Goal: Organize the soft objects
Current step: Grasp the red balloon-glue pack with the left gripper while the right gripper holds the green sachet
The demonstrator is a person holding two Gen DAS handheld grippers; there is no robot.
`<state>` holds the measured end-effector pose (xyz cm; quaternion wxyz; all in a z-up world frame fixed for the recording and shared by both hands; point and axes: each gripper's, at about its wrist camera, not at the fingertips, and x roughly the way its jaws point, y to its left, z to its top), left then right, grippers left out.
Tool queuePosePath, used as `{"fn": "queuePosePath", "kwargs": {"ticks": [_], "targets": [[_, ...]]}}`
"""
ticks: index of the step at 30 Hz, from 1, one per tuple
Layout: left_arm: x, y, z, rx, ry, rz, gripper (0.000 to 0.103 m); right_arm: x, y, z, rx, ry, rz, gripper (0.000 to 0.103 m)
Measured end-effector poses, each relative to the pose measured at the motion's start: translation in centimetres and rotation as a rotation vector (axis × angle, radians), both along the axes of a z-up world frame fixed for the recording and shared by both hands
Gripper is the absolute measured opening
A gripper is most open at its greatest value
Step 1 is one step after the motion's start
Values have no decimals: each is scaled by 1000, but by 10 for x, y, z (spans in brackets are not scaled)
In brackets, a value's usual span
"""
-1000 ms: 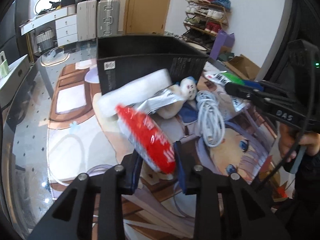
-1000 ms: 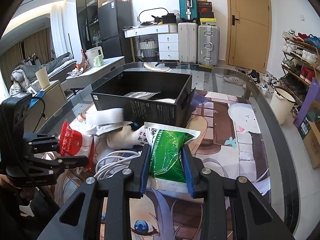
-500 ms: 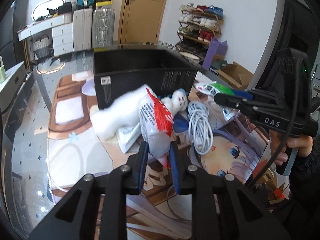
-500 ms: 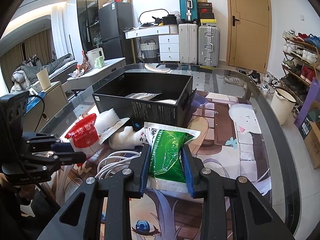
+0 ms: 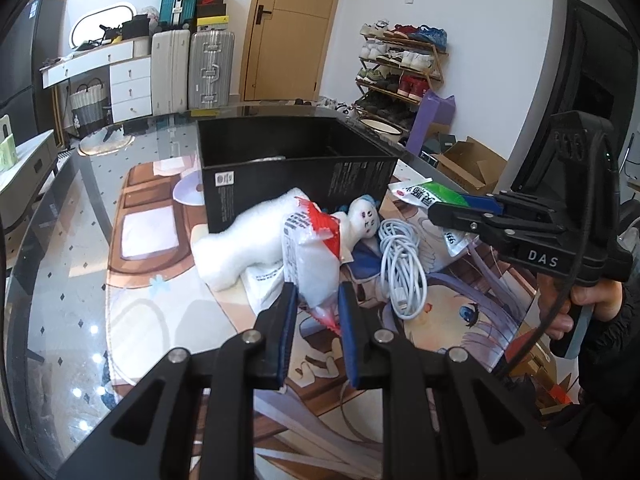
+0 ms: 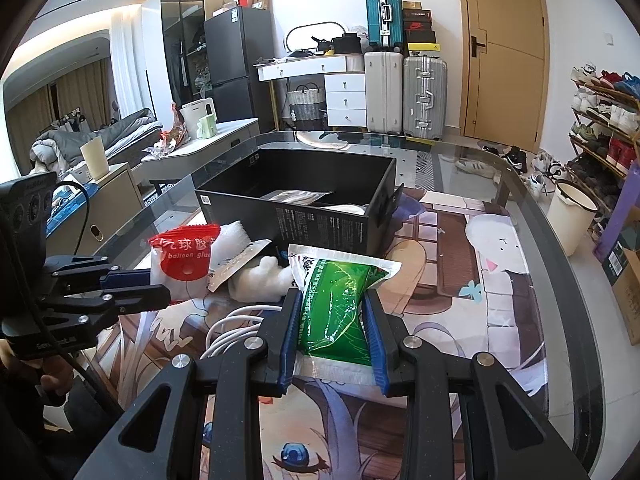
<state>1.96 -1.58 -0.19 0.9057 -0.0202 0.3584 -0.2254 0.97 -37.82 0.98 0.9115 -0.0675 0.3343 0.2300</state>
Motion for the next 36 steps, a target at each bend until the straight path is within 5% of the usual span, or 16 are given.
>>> {"fn": "queuePosePath", "kwargs": {"ticks": [11, 17, 20, 23, 36], "targets": [[12, -9, -8, 21, 26, 5, 22, -1, -1, -1, -2, 4, 4, 30], [18, -13, -11, 28, 34, 32, 36, -3, -1, -3, -2, 9, 3, 30], [19, -12, -10, 12, 30, 30, 35, -4, 0, -3, -4, 11, 7, 30], [19, -12, -10, -6, 33, 21, 20, -3, 0, -4, -3, 11, 8, 30], [11, 3, 11, -63, -26, 47, 20, -5, 0, 2, 12, -6, 18, 30]]}}
